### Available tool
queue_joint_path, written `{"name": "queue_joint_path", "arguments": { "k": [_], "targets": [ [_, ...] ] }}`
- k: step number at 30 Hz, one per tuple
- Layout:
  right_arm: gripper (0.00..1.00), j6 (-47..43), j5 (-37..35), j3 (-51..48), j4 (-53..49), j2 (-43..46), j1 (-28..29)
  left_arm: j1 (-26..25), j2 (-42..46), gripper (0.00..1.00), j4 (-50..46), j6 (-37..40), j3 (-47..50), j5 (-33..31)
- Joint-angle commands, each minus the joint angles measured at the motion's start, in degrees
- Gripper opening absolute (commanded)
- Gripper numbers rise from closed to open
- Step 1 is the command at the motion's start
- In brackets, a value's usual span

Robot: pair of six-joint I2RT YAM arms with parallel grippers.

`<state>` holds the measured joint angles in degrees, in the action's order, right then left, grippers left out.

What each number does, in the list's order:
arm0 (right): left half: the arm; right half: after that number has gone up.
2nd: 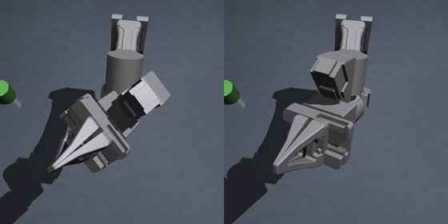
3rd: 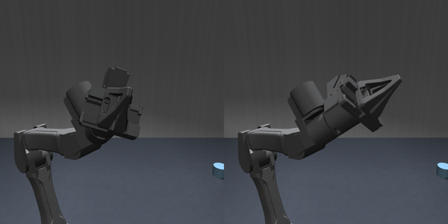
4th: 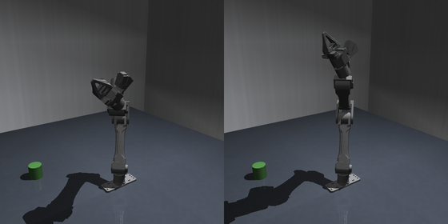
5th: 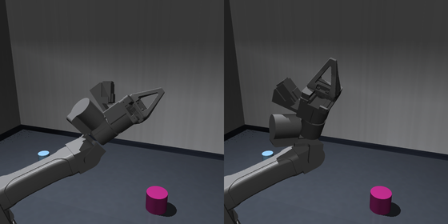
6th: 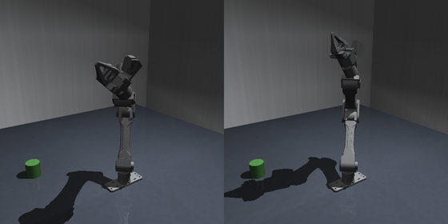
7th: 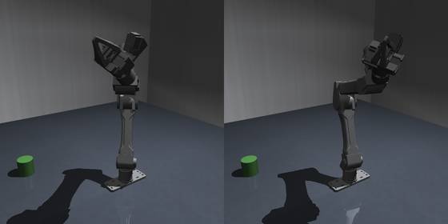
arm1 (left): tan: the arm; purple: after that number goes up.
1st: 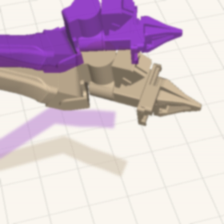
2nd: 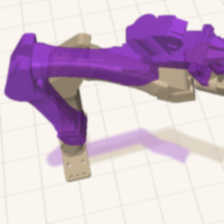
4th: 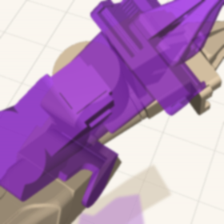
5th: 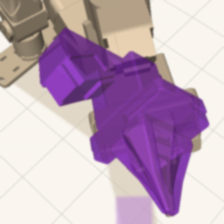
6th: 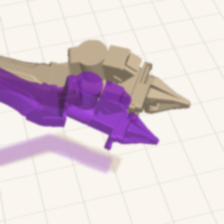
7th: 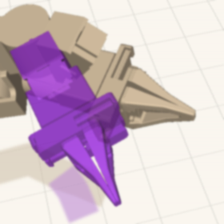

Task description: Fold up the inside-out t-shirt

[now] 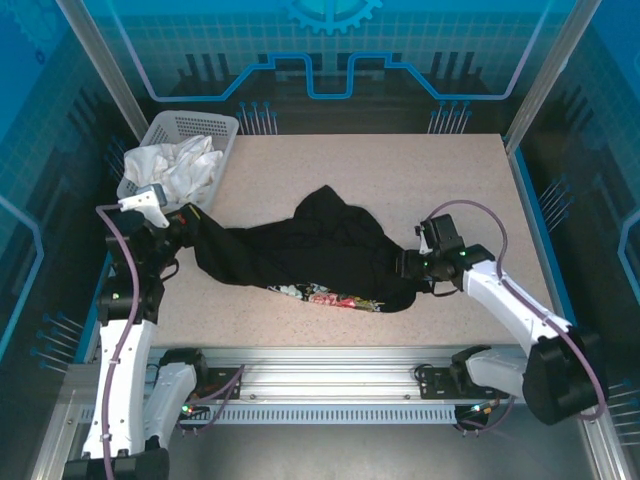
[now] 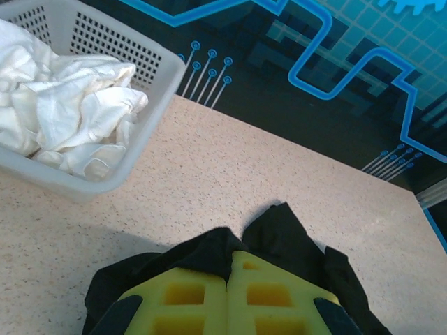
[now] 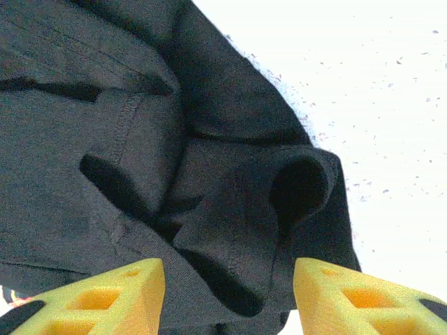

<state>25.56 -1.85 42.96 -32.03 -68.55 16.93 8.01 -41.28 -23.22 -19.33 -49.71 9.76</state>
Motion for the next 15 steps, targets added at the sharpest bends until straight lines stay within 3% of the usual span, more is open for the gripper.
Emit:
{"name": "queue_joint_path", "arguments": {
  "k": [1,6,15],
  "targets": [
    [0.53,-3.4,1.7,3.5,-1.9,-2.9,-2.8,0.5,-1.1,0.00,2.1,0.1,-0.4,4.5],
    [0.52,-4.1,3.6,3.6,-0.6,-6.2,-4.4,0.5,-2.5,0.00,2.6,-0.3,-0.3,6.0],
    [0.43,-5.8,5.7,3.9,0.7,-4.5,4.1,0.5,-2.8,0.00,3.2,0.0,0.6,6.3]
  ]
}}
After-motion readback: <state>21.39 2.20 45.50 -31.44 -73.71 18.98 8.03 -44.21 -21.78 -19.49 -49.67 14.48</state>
